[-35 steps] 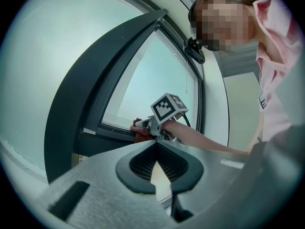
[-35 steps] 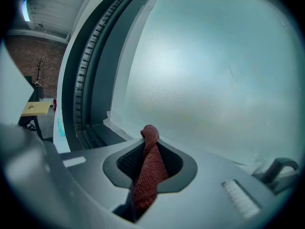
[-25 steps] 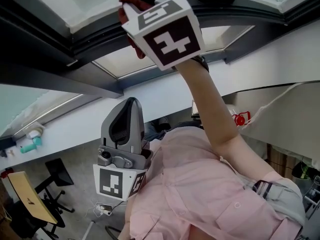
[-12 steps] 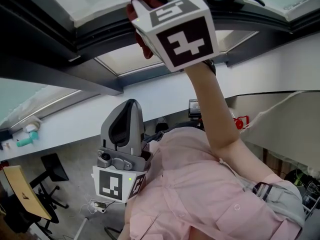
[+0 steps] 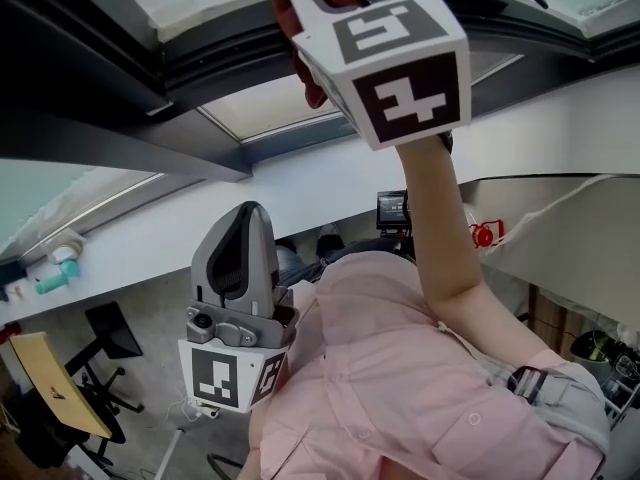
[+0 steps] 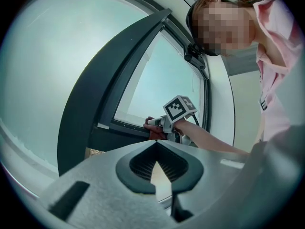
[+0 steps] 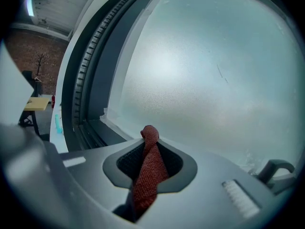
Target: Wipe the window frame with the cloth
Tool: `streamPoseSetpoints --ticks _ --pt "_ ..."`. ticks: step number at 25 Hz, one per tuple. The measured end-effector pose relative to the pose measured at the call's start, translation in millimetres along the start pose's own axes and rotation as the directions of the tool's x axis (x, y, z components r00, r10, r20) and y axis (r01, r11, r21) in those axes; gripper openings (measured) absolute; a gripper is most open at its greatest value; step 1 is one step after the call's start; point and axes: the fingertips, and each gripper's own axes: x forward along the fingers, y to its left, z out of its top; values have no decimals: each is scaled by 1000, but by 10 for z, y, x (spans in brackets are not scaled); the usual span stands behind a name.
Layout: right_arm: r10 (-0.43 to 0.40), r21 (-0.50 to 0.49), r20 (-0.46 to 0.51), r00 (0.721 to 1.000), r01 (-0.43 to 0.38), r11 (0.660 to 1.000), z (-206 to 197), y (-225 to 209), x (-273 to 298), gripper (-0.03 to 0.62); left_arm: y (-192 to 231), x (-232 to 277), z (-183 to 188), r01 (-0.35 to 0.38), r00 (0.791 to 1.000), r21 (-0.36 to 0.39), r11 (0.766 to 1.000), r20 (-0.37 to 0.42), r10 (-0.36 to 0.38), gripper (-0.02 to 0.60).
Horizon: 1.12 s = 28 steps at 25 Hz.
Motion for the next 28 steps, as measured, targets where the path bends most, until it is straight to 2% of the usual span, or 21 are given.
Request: streamPoseSetpoints --ticks 14,19,23,28 --pt "-10 -16 21 1000 10 1000 -3 0 2 61 -86 -40 -144 -27 1000 -14 1000 -15 26 -2" --pt "35 25 -11 999 -34 999 -4 51 7 63 -91 -62 -136 -32 999 -14 999 -12 32 -3" --pt "10 -9 -48 999 -11 1000 -54 8 18 63 -74 -58 -118 -31 1000 -11 999 -3 31 -3" --pt "13 18 -39 999 -12 1000 -97 -118 -18 63 -84 -49 -99 -26 1000 -3 1000 7 26 -2"
